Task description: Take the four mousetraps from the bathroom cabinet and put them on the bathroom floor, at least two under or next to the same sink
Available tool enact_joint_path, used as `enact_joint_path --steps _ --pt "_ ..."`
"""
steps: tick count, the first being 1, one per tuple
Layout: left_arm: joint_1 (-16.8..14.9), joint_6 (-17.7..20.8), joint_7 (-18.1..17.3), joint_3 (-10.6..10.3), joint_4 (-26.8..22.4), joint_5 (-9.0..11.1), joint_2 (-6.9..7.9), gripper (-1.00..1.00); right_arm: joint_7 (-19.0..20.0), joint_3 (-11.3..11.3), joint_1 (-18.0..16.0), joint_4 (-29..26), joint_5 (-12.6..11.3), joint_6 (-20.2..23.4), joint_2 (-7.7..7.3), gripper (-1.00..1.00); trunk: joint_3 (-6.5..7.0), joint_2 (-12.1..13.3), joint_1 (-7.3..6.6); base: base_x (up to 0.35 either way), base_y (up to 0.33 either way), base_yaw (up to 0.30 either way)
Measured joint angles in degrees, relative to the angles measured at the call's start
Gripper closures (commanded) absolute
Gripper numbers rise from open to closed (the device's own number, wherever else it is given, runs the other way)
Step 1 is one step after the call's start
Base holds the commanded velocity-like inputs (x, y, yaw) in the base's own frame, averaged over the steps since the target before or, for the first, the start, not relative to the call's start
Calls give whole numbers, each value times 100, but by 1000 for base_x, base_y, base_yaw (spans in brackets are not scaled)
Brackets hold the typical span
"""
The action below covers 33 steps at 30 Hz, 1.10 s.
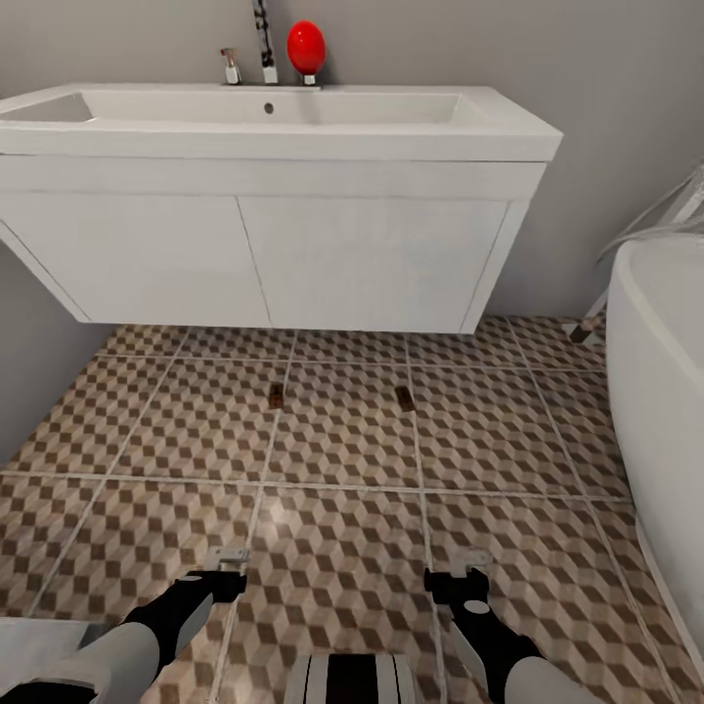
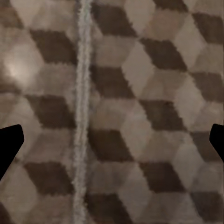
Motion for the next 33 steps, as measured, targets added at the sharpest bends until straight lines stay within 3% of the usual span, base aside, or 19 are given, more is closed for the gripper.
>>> enact_joint_path --steps 33 --pt "0 7 0 0 0 3 0 -100 18 8 0 0 0 0 -9 -100 0 0 0 -335 0 0"
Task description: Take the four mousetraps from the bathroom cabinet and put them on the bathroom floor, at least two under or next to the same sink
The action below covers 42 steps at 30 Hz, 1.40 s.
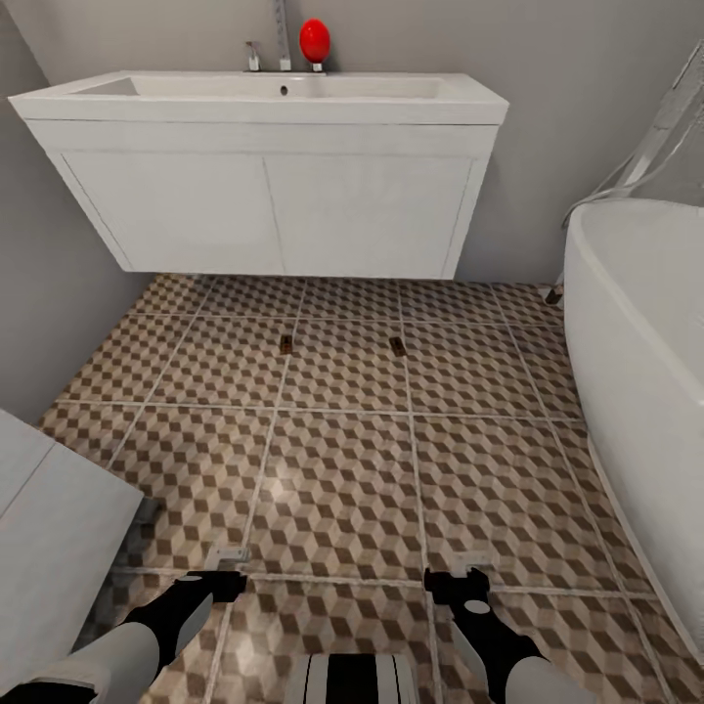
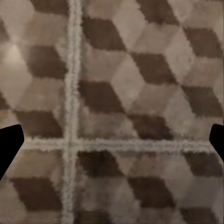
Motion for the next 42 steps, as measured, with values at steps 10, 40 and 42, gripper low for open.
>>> enact_joint_path --steps 10,40,42 --pt "0 0 0 0 0 0 0 -100 0 4 0 0 0 -6 0 -100 0 0 0 -335 0 0" --pt "2 -9 7 3 -16 -5 -80 -100 -7 4 0 0 9 2 -8 -100 0 0 -4 -133 0 0" --pt "2 -9 7 3 -24 -5 -85 -100 -7 3 0 0 9 2 -8 -100 0 0 -4 -2 0 0"
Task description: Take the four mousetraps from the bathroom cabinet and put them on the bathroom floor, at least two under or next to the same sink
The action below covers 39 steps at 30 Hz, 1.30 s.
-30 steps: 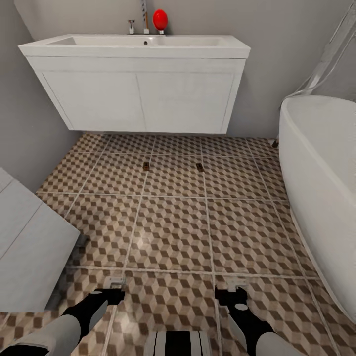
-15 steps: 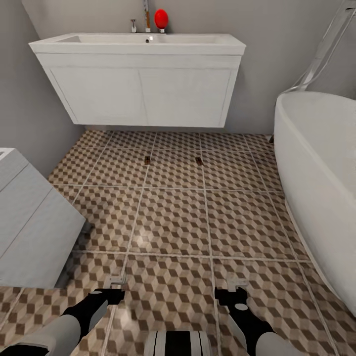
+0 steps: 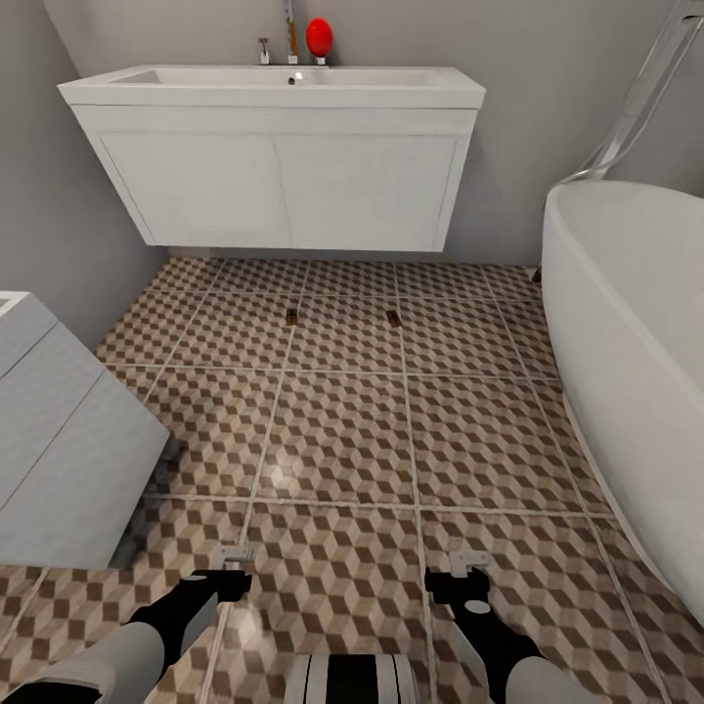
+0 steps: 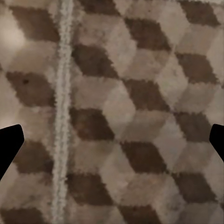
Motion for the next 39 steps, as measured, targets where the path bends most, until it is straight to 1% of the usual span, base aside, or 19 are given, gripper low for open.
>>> enact_joint_path --steps 12,39 --pt "-2 12 0 -2 -52 0 -20 -100 -5 -3 0 0 0 0 -8 -100 0 0 0 0 0 0" --pt "-2 44 1 -3 -65 5 -21 -100 -17 5 0 0 1 5 0 -100 598 36 -70 0 0 0"
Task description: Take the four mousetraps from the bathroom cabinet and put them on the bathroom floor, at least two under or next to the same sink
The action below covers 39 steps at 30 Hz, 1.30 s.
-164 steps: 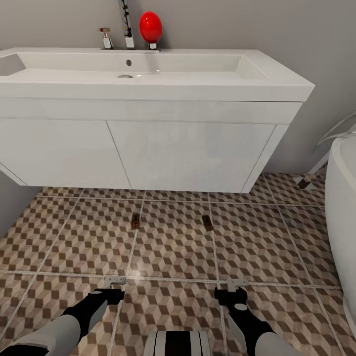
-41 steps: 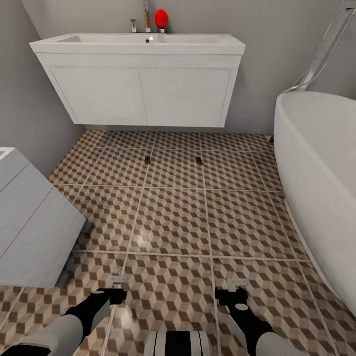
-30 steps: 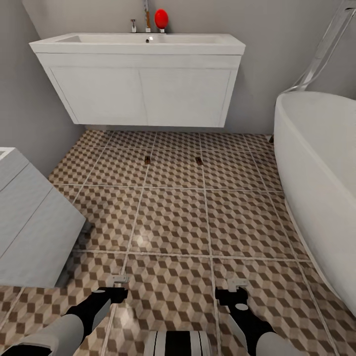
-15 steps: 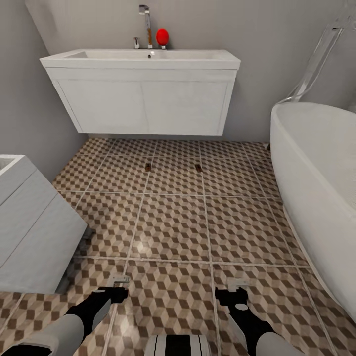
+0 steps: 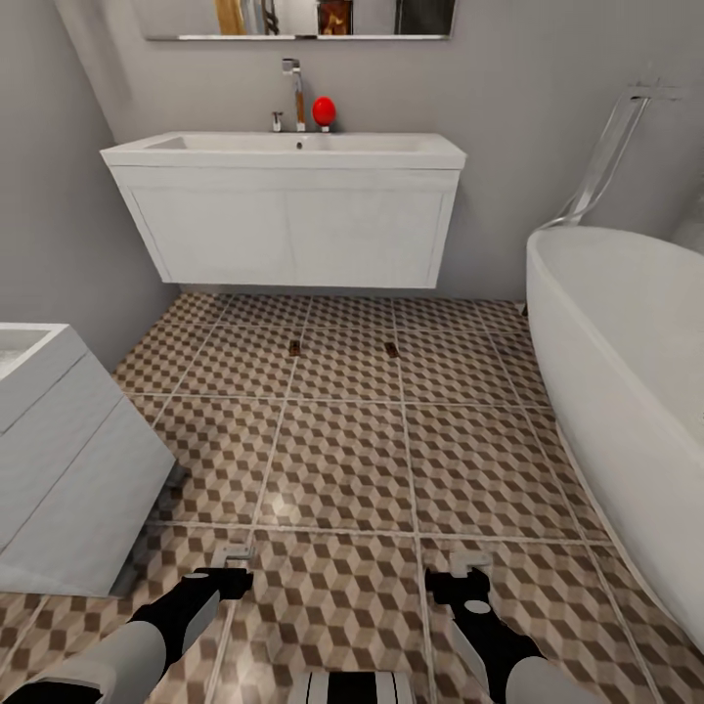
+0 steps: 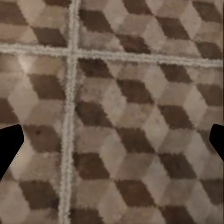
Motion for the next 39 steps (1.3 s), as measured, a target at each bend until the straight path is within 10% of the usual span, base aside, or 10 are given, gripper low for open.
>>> enact_joint_path --steps 39 --pt "0 -26 0 8 0 1 -9 -100 -10 0 0 0 8 30 2 -100 857 129 -138 0 0 0"
